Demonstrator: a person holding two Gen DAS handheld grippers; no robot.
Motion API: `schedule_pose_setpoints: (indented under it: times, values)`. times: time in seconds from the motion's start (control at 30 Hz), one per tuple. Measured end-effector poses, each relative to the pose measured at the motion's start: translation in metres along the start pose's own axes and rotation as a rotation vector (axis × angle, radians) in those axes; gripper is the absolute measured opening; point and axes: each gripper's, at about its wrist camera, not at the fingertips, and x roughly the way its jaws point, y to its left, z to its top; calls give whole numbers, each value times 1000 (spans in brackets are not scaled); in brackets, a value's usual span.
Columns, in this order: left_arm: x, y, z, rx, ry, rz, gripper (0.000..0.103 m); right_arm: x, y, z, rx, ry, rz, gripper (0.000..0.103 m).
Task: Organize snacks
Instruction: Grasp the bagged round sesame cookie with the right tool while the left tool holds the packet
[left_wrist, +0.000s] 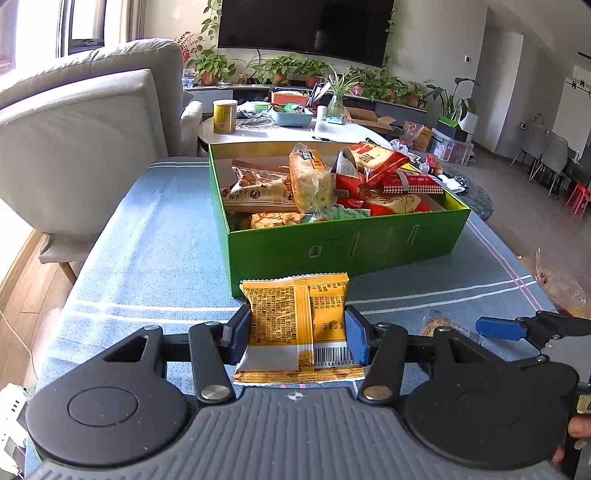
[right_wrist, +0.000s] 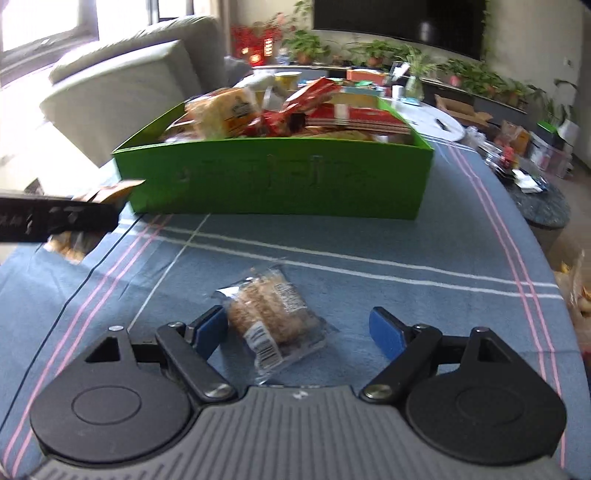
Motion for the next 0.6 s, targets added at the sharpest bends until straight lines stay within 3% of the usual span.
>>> schedule_pose_setpoints:
  times: [0.23, 0.6]
  values:
    - [-3, -1, 0, 3, -10, -4, 49, -6, 3, 1, 11, -4, -21, 66]
    - [-13, -4, 3, 16, -41, -15, 49, -27, 0, 11, 106, -75, 42, 66]
